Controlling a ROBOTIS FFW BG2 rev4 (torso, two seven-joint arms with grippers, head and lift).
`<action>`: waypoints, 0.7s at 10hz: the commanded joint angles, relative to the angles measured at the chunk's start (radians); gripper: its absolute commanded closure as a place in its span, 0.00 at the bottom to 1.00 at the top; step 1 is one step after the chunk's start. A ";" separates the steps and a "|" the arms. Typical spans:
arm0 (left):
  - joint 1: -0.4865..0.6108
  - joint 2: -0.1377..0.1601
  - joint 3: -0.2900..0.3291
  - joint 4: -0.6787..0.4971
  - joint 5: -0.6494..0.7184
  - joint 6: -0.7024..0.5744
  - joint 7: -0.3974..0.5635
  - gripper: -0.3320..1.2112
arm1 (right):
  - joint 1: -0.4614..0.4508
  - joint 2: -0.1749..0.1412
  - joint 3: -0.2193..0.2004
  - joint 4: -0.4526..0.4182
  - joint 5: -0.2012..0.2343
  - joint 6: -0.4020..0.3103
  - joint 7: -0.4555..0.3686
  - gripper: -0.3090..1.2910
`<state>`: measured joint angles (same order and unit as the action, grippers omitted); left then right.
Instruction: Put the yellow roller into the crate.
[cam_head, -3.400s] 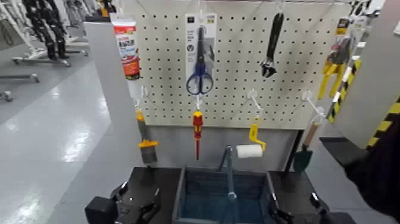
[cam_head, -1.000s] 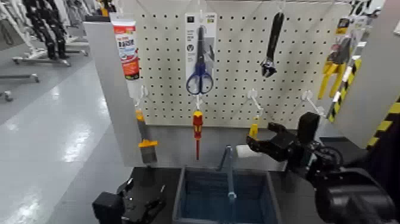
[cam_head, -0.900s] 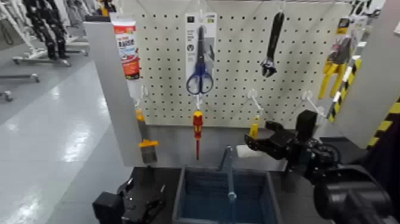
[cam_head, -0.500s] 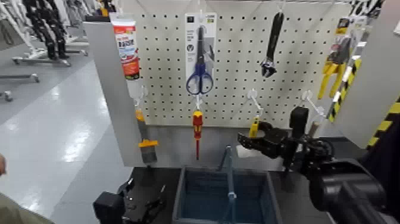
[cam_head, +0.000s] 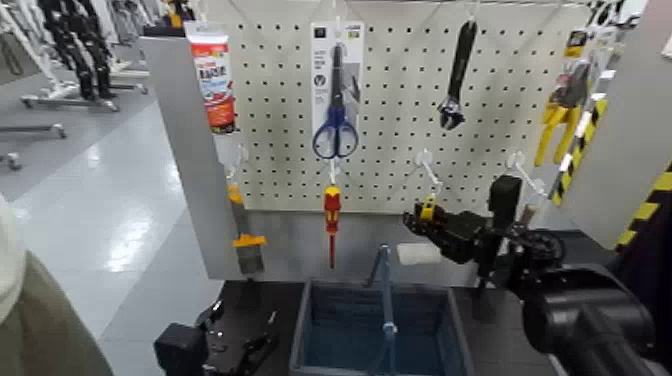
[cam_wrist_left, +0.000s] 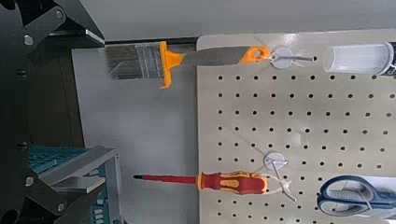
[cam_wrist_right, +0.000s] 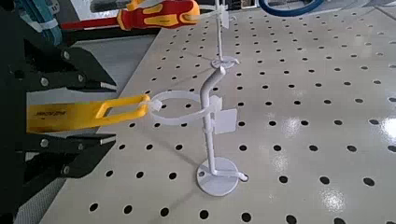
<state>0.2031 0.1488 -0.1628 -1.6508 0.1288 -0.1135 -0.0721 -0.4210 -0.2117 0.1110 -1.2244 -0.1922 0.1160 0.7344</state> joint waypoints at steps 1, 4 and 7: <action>0.001 0.001 0.000 -0.001 0.000 0.000 -0.002 0.38 | 0.016 0.002 -0.008 -0.018 0.005 0.007 0.000 0.95; 0.001 0.001 0.000 -0.001 0.002 0.001 -0.002 0.38 | 0.031 0.003 -0.024 -0.029 -0.004 0.007 0.005 0.98; 0.002 0.001 0.000 -0.001 0.002 0.001 -0.002 0.38 | 0.076 0.012 -0.057 -0.103 -0.015 0.028 0.010 0.98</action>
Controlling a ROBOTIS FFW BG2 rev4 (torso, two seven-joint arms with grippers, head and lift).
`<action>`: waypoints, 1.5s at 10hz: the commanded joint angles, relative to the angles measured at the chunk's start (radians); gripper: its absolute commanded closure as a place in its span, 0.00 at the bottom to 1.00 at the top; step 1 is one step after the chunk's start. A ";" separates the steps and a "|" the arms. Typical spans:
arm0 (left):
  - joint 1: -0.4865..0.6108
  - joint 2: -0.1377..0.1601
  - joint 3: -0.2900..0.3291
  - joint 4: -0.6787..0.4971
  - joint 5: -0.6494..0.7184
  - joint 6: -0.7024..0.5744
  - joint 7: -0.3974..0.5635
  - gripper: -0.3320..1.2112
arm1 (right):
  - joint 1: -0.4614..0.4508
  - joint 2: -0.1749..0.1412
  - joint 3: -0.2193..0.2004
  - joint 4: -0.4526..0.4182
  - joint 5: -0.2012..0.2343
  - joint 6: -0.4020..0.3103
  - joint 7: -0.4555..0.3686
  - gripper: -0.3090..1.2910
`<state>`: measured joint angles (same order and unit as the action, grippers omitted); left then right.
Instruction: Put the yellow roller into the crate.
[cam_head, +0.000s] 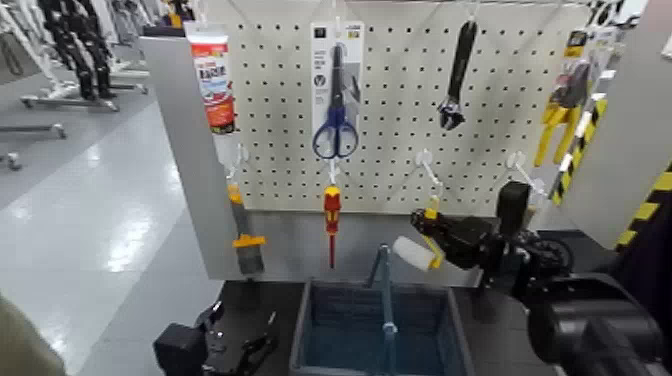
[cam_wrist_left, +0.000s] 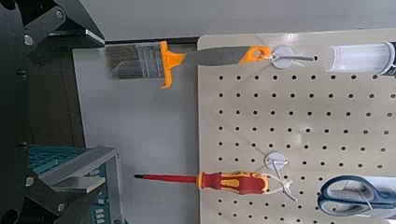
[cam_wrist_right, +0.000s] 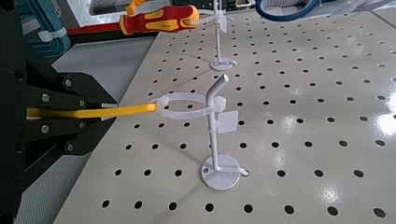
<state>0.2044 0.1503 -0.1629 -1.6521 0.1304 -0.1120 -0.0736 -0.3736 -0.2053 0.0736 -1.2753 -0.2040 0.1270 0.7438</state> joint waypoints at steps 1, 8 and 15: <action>0.001 0.000 0.000 0.000 0.000 0.000 0.000 0.38 | 0.055 0.012 -0.031 -0.099 -0.002 0.036 0.000 0.98; -0.003 0.002 -0.006 0.000 0.000 0.009 0.000 0.38 | 0.214 0.032 -0.104 -0.368 -0.009 0.103 -0.014 0.98; -0.008 0.003 -0.010 0.002 0.002 0.014 -0.005 0.38 | 0.341 0.052 -0.160 -0.530 -0.054 0.197 -0.046 0.98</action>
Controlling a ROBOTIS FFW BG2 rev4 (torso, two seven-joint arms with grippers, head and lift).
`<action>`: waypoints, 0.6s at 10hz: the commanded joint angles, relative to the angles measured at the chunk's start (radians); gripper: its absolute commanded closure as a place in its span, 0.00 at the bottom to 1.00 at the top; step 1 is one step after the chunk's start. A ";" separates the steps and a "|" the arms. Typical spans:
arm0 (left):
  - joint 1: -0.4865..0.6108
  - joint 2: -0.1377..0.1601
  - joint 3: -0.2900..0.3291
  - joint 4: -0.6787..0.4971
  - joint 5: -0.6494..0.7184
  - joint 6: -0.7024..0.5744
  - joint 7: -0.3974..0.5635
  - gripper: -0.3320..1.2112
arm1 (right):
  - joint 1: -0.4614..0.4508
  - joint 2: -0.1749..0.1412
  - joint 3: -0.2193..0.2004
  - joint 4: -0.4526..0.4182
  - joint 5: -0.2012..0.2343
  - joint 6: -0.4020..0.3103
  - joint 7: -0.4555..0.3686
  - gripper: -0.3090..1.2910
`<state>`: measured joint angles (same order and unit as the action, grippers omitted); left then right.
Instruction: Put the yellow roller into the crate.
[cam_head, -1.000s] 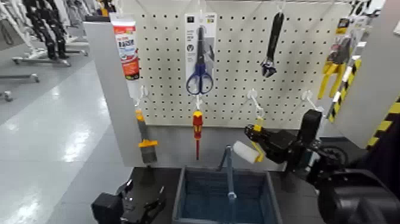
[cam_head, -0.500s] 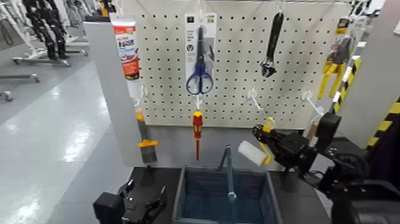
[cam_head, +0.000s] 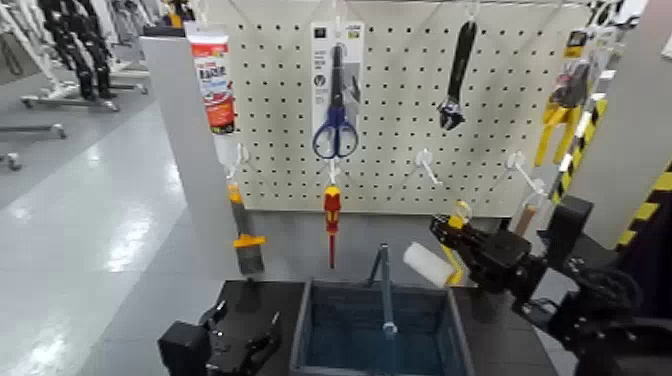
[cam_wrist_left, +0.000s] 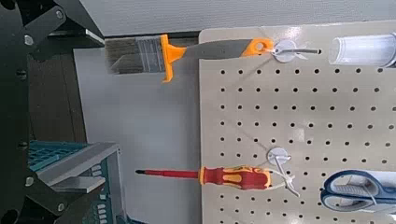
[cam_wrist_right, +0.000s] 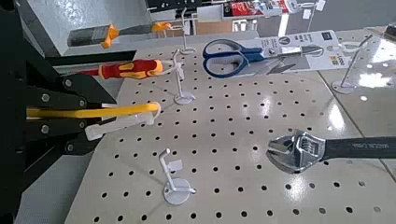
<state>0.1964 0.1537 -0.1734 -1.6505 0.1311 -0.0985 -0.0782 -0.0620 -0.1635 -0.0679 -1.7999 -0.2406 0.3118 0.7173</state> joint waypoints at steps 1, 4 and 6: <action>0.000 0.000 0.000 0.000 0.001 0.000 0.000 0.38 | 0.044 0.018 -0.029 0.017 -0.043 0.006 -0.027 0.98; 0.000 0.000 0.000 0.000 0.002 0.000 0.000 0.38 | 0.047 0.029 -0.015 0.126 -0.100 -0.017 -0.027 0.98; 0.000 0.000 0.000 0.000 0.002 0.000 0.000 0.38 | 0.031 0.033 0.014 0.208 -0.126 -0.040 -0.025 0.98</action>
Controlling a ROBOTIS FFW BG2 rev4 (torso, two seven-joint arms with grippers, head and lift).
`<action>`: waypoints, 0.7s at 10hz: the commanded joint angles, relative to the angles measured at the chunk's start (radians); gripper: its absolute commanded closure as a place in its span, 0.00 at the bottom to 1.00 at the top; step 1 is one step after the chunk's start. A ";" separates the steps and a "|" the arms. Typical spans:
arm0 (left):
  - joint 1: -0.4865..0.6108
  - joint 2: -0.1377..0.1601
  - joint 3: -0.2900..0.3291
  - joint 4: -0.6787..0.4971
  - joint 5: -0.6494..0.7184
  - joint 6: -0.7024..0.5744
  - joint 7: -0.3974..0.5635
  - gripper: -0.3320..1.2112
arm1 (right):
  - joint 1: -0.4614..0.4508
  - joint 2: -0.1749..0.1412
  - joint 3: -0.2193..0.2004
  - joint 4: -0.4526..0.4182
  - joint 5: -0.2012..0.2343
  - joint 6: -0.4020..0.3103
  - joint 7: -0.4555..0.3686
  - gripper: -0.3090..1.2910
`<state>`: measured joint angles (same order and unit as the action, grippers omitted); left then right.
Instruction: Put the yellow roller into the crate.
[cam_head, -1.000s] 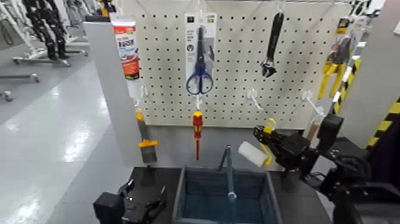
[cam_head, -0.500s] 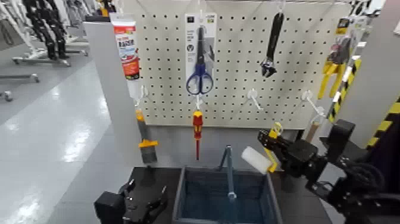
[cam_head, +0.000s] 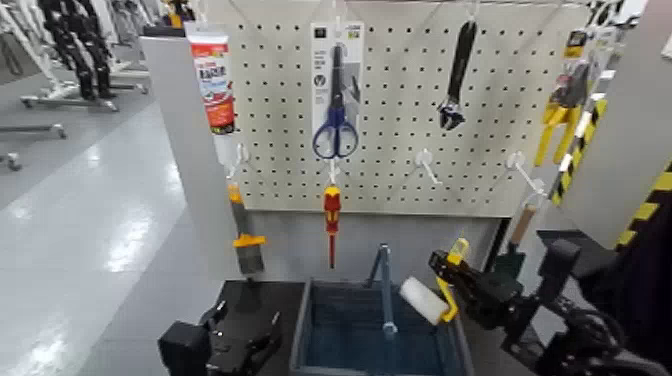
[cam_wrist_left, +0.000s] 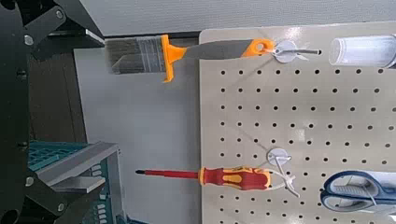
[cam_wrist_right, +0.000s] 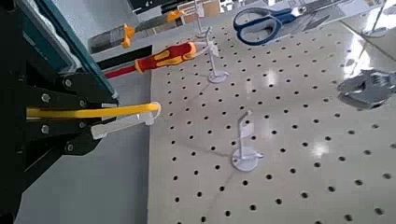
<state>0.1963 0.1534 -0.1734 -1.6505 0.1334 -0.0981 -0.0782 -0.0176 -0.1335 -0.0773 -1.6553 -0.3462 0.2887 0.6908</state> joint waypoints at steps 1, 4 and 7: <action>0.000 0.000 -0.002 0.000 0.000 0.000 0.000 0.38 | -0.024 0.005 0.037 0.101 -0.027 -0.019 0.004 0.98; 0.000 0.000 -0.002 0.000 0.002 0.000 0.000 0.38 | -0.051 0.006 0.087 0.174 -0.048 -0.010 0.006 0.98; 0.000 0.000 -0.003 0.000 0.002 -0.002 0.000 0.38 | -0.067 0.006 0.120 0.215 -0.054 0.013 0.006 0.98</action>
<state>0.1963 0.1534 -0.1759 -1.6506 0.1350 -0.0997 -0.0782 -0.0816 -0.1271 0.0373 -1.4462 -0.4009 0.2973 0.6964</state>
